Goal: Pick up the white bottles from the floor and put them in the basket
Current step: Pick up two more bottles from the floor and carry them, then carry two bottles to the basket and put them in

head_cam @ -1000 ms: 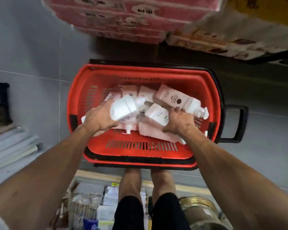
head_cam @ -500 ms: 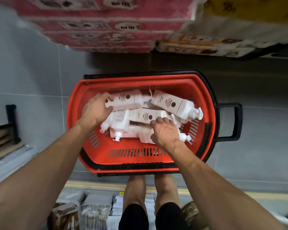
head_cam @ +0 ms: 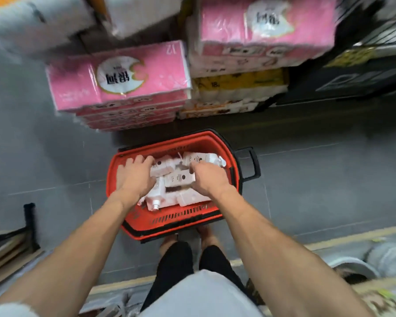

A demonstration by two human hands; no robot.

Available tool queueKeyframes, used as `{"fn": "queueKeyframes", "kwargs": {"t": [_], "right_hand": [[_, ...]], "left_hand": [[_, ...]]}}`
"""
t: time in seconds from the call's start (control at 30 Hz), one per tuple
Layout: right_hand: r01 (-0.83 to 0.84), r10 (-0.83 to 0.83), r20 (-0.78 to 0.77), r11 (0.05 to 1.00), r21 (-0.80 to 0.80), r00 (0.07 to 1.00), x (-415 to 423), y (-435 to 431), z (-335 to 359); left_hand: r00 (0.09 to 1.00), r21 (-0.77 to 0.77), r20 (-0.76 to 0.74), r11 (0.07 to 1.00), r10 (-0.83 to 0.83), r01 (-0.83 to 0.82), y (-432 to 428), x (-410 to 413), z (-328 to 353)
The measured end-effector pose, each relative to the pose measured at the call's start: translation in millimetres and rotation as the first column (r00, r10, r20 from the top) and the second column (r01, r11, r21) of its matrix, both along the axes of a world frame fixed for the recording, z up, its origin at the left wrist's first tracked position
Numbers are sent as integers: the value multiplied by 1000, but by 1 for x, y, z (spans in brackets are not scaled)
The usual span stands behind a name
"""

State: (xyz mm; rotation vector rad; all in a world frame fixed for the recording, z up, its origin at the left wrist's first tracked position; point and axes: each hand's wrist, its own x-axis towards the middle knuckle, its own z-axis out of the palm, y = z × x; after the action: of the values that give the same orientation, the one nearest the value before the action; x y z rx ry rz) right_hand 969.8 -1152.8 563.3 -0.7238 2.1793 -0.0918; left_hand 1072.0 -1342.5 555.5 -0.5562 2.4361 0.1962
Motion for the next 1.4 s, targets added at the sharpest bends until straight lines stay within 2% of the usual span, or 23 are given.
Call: {"fn": "queueKeyframes", "kwargs": {"t": [0.17,0.33,0.5,0.6,0.67,0.77,0.9,1.03,1.17,1.27,1.4], "right_hand": [[149,-151,-66,988,-31,986,24,30,75],[270,-268,-75,962,26,961,78,92,128],[473,-465,-113,879,56,878,118,159,156],[557,-550,-102,828,63,829,128,195,170],[634,-628,-102,772,40,771,131,224,177],[748,-743,-114,664,0,660,135,275,185],[872,-871,-99,487,-45,481,144,352,193],[929,-929,-100,363,-71,355,151,422,207],[955,-953,-118,288,-67,279,156,469,220],[964,-962,-134,251,-88,238,157,496,225],[968,-967,-165,214,-128,192,143,527,231]], "left_hand": [[989,-16,-79,992,-126,125,30,6,65],[995,107,-98,993,-35,45,36,29,120],[972,105,-74,967,-224,231,49,28,154],[932,186,-85,913,-352,362,82,11,173],[898,260,-112,860,-426,440,117,-1,186],[825,281,-154,777,-544,564,173,-15,195],[709,217,-156,676,-688,704,242,-37,200],[596,126,-229,584,-769,802,319,-68,210],[519,124,-295,507,-802,853,379,-84,216],[477,135,-288,458,-830,879,413,-89,213],[406,47,-306,412,-861,910,451,-106,214]]}}
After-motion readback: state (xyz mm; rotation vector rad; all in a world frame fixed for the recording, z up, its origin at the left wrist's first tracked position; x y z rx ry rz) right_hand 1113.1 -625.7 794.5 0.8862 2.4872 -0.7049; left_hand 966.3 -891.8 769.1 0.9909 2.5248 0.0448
